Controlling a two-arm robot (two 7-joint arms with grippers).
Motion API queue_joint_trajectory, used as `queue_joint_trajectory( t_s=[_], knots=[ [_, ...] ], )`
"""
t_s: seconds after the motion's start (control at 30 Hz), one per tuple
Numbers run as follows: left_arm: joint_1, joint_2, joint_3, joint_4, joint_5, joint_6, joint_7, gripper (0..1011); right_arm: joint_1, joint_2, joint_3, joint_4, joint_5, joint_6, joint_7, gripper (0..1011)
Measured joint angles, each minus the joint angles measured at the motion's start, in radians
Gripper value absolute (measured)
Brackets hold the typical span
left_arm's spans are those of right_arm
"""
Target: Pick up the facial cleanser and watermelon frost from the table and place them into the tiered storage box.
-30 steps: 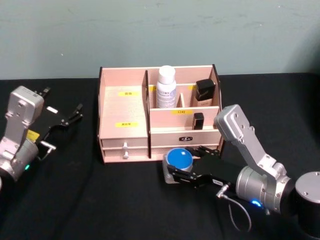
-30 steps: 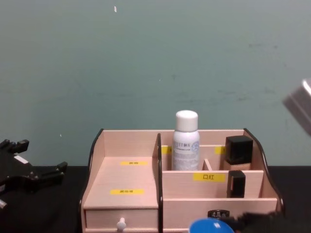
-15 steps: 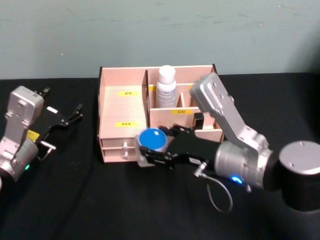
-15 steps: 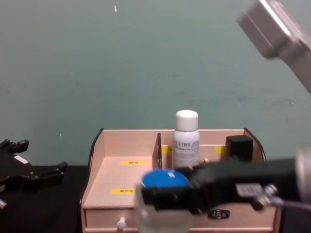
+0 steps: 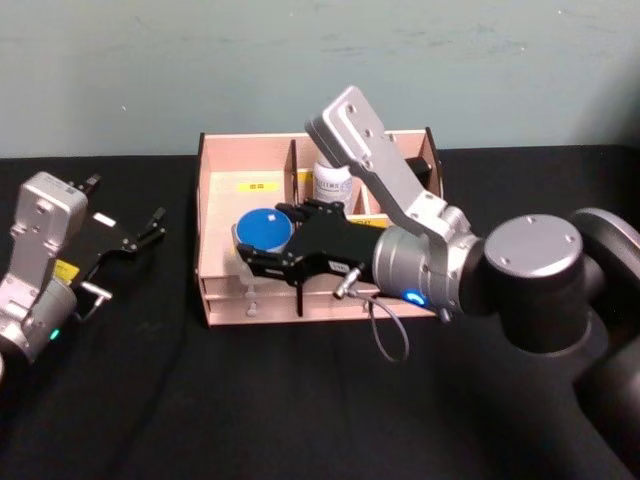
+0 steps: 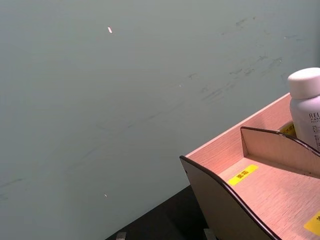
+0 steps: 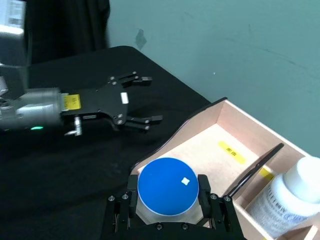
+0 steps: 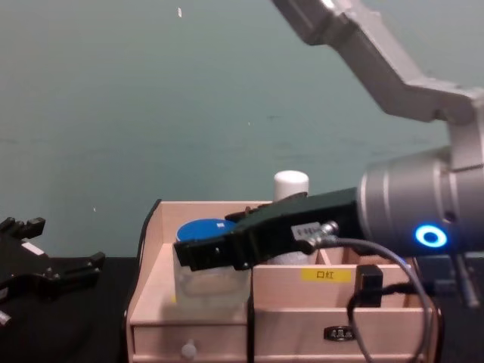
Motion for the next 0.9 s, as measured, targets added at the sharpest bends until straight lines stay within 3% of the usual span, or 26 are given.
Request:
queue_joint_trajectory(
  t_s=[0.53,0.9],
  knots=[
    [0.0,0.0,0.0,0.0,0.0,0.0,0.0,1001,0.099,-0.096,0.008,0.189,-0.037,-0.016,0.0,713],
    [0.0,0.0,0.0,0.0,0.0,0.0,0.0,1001,0.141,-0.14,0.009,0.27,-0.055,-0.038,0.0,712]
  ],
)
